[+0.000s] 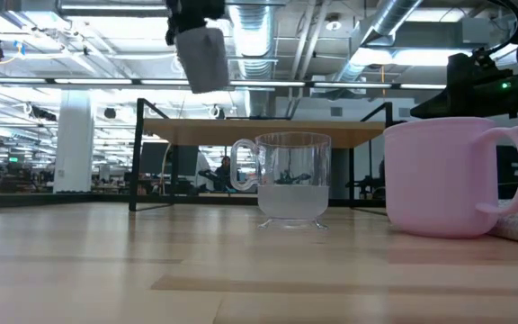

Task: Stack small to large cups/mugs on shelf
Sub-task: Put the blue cup on the shelf

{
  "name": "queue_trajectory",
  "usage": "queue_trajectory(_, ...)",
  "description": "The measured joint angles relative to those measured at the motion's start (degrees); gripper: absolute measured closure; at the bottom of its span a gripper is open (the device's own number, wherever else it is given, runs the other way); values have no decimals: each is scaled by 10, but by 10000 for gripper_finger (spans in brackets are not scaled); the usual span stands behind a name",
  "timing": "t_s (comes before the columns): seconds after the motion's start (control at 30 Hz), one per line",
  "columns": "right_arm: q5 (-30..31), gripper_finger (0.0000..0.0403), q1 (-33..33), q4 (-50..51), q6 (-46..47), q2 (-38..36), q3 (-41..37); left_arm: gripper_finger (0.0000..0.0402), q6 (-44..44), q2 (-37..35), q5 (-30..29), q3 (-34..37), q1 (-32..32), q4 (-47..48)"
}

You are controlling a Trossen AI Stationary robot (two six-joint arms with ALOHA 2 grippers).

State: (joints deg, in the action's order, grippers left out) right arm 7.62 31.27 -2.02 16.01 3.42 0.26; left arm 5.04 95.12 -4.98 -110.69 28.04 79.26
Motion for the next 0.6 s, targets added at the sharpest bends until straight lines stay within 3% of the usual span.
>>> queue_trajectory(0.23, 0, 370, 0, 0, 0, 8, 0, 398, 56, 124, 8, -153, 9, 111)
queue_trajectory(0.37, 0, 370, 0, 0, 0, 16, 0, 398, 76, 177, 36, -241, 11, 97)
queue_trajectory(0.6, 0, 370, 0, 0, 5, 19, 0, 398, 64, 180, 49, -220, 19, 105)
